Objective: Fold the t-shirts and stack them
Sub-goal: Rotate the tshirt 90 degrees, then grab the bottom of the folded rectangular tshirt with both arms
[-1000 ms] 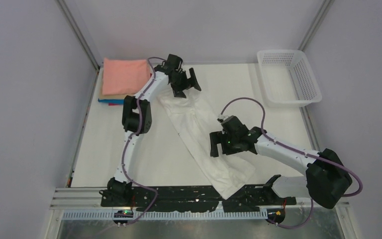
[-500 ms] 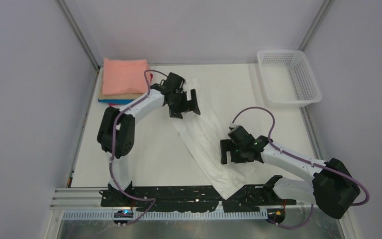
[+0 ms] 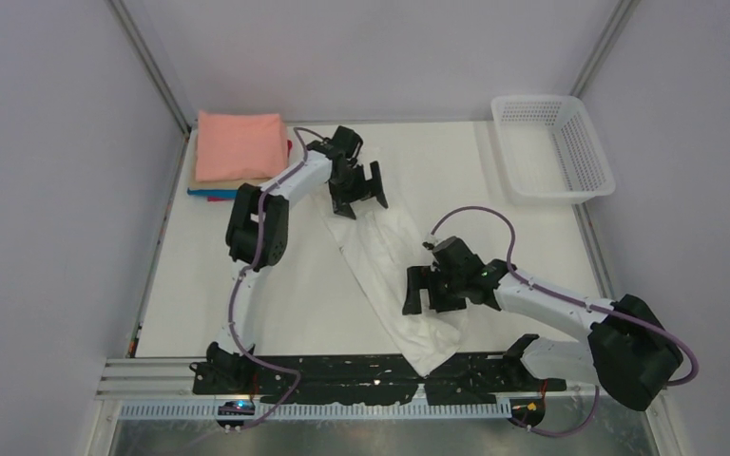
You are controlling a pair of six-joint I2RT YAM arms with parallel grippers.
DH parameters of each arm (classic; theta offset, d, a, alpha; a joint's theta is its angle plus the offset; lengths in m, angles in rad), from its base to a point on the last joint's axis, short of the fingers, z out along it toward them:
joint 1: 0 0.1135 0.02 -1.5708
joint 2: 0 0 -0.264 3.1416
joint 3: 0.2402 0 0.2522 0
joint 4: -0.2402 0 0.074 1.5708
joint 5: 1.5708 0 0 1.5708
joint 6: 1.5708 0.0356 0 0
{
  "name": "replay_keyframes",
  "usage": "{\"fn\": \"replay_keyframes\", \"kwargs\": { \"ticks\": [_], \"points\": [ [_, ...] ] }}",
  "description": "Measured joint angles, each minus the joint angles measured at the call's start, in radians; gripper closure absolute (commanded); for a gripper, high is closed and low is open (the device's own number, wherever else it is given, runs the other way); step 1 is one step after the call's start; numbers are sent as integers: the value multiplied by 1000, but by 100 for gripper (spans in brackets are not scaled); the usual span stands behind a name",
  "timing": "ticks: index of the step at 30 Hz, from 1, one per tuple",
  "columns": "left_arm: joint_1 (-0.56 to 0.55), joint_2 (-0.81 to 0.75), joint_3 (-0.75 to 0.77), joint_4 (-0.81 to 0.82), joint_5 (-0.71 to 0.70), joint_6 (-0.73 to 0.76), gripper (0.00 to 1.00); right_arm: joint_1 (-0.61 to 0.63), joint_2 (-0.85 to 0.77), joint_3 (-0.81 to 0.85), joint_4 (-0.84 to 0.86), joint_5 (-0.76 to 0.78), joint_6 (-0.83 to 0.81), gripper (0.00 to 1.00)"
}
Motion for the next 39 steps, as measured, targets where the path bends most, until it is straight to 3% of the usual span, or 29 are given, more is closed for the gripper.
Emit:
{"fn": "replay_keyframes", "kwargs": {
  "ticks": [9,18,24,32,36,39],
  "points": [
    [99,274,490,-215,71,84,0,12,254,150,113,-174,-19,5],
    [211,324,553,-132,158,73,0,33,402,272,167,-173,-9,5],
    [212,347,564,-37,214,51,0,84,258,137,210,-74,63,5],
    [189,287,485,-31,225,111,0,131,-23,10,89,42,145,5],
    [163,154,395,-88,181,171,0,132,-181,11,43,88,140,5],
    [134,-70,211,-89,137,214,0,132,-255,10,19,97,140,5]
  ]
}}
